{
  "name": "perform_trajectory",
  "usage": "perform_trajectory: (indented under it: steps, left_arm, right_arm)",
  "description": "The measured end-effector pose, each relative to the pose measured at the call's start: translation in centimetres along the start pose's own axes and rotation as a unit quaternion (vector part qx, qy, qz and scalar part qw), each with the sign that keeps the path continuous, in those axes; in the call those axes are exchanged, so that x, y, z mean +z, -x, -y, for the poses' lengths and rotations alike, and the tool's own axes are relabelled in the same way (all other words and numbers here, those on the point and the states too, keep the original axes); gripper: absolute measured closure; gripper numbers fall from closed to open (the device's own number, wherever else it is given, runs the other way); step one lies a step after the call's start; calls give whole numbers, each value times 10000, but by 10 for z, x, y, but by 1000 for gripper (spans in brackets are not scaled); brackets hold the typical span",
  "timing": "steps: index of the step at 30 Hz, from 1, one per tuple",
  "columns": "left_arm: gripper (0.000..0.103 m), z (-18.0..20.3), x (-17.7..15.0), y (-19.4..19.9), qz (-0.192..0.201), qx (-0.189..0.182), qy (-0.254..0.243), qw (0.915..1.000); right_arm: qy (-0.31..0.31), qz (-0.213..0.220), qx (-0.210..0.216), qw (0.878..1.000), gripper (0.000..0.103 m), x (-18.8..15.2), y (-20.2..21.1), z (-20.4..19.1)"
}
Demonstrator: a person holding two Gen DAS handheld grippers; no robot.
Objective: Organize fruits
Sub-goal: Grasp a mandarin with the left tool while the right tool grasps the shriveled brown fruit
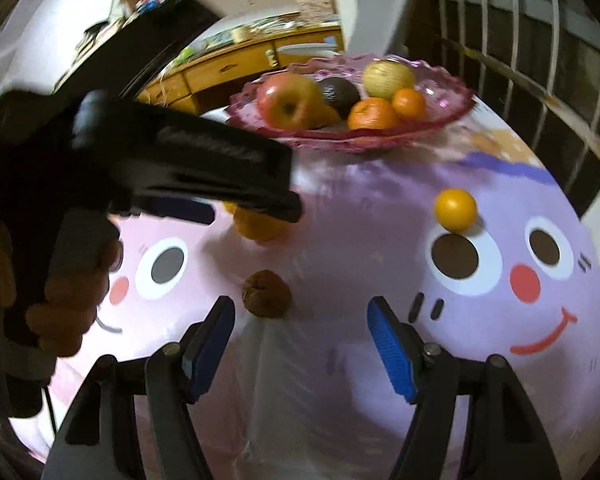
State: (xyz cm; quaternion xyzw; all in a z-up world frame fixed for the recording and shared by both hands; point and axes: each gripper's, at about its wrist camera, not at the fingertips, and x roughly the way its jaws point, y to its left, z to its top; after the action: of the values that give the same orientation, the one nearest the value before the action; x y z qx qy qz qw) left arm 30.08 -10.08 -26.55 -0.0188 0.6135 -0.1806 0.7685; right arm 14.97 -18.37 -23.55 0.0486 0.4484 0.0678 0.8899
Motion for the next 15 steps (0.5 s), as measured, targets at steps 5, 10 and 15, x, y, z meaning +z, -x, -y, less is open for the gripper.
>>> perform_trajectory:
  steps: [5,10,15]
  left_arm:
    - [33,1,4,-8,-79,68,16,9999]
    - [44,-2,6,-12,-72,186,-40,9998]
    - [59,-5,8,-15,-51,52,9,10000]
  right_arm:
    - [336,-50,22,9994,37,-1,-9,-13]
    - [665,-123,52,9977,49,-3,-18,-28]
    - [816,-180,64,9965,61,-3,-25,-36]
